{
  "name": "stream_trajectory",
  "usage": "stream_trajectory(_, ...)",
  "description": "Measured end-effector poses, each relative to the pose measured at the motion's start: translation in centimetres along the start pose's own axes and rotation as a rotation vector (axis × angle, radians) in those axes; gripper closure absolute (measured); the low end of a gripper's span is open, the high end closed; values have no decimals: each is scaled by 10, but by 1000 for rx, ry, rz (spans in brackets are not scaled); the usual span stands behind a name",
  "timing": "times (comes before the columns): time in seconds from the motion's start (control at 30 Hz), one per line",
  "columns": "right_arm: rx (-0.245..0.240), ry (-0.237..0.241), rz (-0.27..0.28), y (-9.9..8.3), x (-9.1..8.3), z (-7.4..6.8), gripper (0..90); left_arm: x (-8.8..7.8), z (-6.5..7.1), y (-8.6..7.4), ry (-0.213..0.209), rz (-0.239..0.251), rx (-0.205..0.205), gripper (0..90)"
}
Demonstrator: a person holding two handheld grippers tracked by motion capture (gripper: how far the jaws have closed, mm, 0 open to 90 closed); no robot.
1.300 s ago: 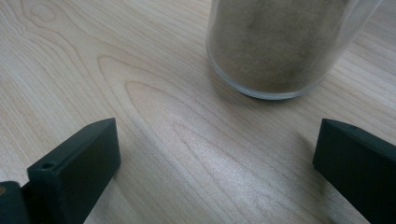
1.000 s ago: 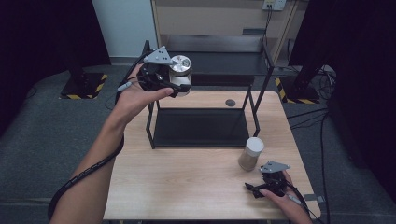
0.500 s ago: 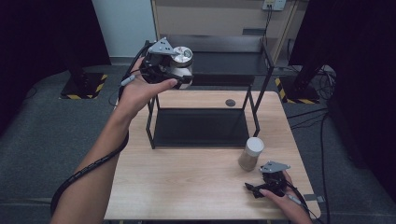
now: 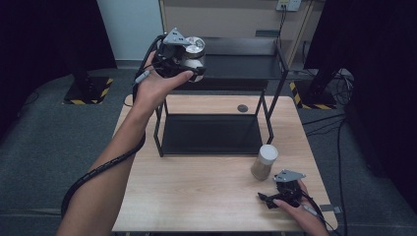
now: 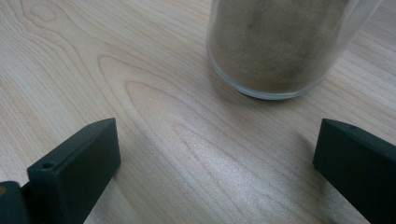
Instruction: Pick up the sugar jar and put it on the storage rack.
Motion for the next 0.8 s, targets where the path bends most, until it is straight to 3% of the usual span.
stream_trajectory(0.43, 0, 1, -2, 0, 0, 0, 13, 23, 0, 8, 90, 3, -51, 305)
stream_trajectory(0.53, 1, 1, -2, 0, 0, 0, 12, 27, -3, 9, 84, 7, -76, 305)
stream_trajectory(0.63, 1, 1, -2, 0, 0, 0, 12, 33, -2, 9, 98, -8, -68, 305)
stream_trajectory(0.8, 1, 1, -2, 0, 0, 0, 13, 40, -5, 6, 99, -17, -88, 305)
Point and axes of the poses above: each handheld gripper's, and its own axes: x roughly forward along the jaws, y roughly out of its top, z roughly to its right, the point moved 1 cm from there along x, roughly forward along the jaws, and after that the axes turned 3 degrees about -y, right-handed, at the moved point
